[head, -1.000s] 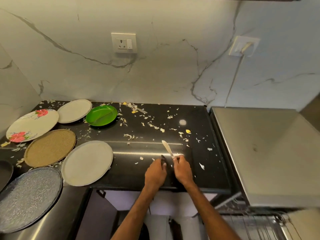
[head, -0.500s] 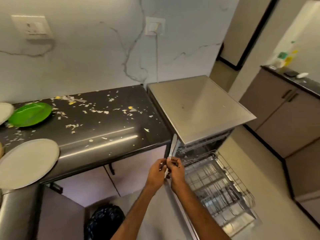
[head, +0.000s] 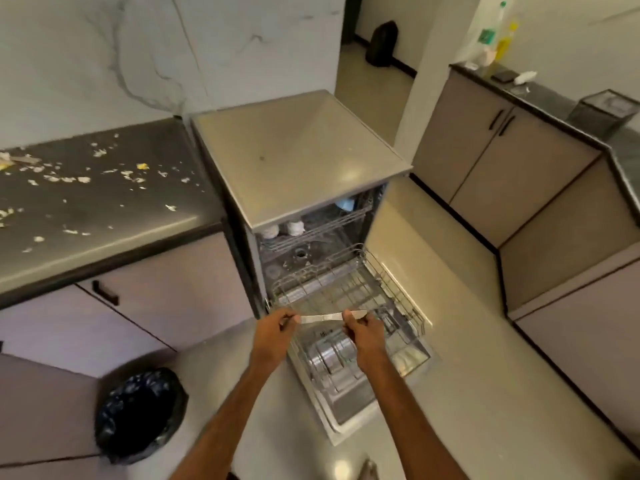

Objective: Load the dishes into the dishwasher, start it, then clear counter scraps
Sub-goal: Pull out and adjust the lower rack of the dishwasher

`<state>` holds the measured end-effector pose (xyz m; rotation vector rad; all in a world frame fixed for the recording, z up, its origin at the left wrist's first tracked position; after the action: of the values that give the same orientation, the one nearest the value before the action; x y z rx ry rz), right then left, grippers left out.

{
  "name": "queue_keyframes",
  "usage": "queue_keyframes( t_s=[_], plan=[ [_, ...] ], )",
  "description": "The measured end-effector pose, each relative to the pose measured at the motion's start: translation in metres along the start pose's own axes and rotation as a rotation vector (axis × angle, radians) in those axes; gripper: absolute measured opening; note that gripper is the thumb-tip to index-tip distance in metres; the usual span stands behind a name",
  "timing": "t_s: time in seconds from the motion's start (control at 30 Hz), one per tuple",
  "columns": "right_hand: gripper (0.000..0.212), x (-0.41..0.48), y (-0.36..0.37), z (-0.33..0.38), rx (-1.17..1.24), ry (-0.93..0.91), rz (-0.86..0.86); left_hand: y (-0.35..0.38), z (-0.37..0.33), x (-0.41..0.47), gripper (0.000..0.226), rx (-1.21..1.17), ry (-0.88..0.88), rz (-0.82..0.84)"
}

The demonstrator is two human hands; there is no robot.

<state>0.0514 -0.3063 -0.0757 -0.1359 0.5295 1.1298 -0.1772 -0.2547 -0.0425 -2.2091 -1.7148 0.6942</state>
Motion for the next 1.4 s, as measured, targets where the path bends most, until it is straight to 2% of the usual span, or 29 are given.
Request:
queue_keyframes(
  t_s=[0.2, 0.23, 0.33, 0.43, 0.6, 0.73, 0.87, 0.97, 1.1, 1.2, 1.33, 1.4],
  plan=[
    [0.012, -0.01, -0.107, -0.014, -0.267, 0.069, 0.15, 0.078, 0.009, -0.051, 0.017, -0.173, -0.213, -0.115],
    [0.009, -0.013, -0.123, -0.021, -0.288, 0.083, 0.144, 0.09, 0.011, -0.057, 0.018, -0.208, -0.226, -0.108],
    [0.019, -0.02, -0.16, -0.035, -0.425, 0.086, 0.113, 0.119, 0.015, -0.072, 0.011, -0.28, -0.284, -0.051],
    [0.009, -0.016, -0.188, -0.037, -0.543, 0.031, 0.096, 0.143, 0.014, -0.075, 0.008, -0.259, -0.294, 0.018],
    [0.011, 0.017, -0.223, -0.014, -0.705, -0.027, 0.042, 0.181, 0.021, -0.046, 0.006, -0.35, -0.364, 0.001],
    [0.018, 0.049, -0.248, 0.004, -0.79, -0.075, -0.004, 0.234, 0.035, -0.014, 0.004, -0.352, -0.374, 0.054],
    [0.02, 0.092, -0.257, 0.0, -0.754, -0.107, 0.018, 0.275, 0.066, 0.013, 0.018, -0.332, -0.413, 0.106],
    [0.018, 0.141, -0.26, -0.023, -0.694, -0.082, 0.083, 0.302, 0.087, 0.039, 0.03, -0.284, -0.371, 0.155],
    [0.015, 0.221, -0.261, -0.064, -0.689, -0.062, 0.202, 0.324, 0.127, 0.082, 0.035, -0.325, -0.398, 0.062],
    [0.013, 0.287, -0.27, -0.099, -0.698, -0.079, 0.259, 0.352, 0.166, 0.118, 0.036, -0.246, -0.406, 0.026],
    [0.018, 0.382, -0.287, -0.163, -0.894, -0.151, 0.363, 0.404, 0.225, 0.164, 0.004, 0.093, -0.348, -0.008],
    [0.019, 0.417, -0.288, -0.19, -1.036, -0.236, 0.425, 0.426, 0.245, 0.184, 0.005, 0.23, -0.335, -0.051]
  ],
)
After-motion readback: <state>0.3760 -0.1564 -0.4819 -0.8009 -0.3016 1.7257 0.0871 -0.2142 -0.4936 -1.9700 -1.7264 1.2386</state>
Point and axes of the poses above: each hand's wrist, its own x-axis towards the middle knuckle, its own y-axis out of the palm, z = x × y, the point moved 9 cm from there along x, towards the middle knuckle, and after that the axes turned 8 degrees about z, right-handed, at the moved point
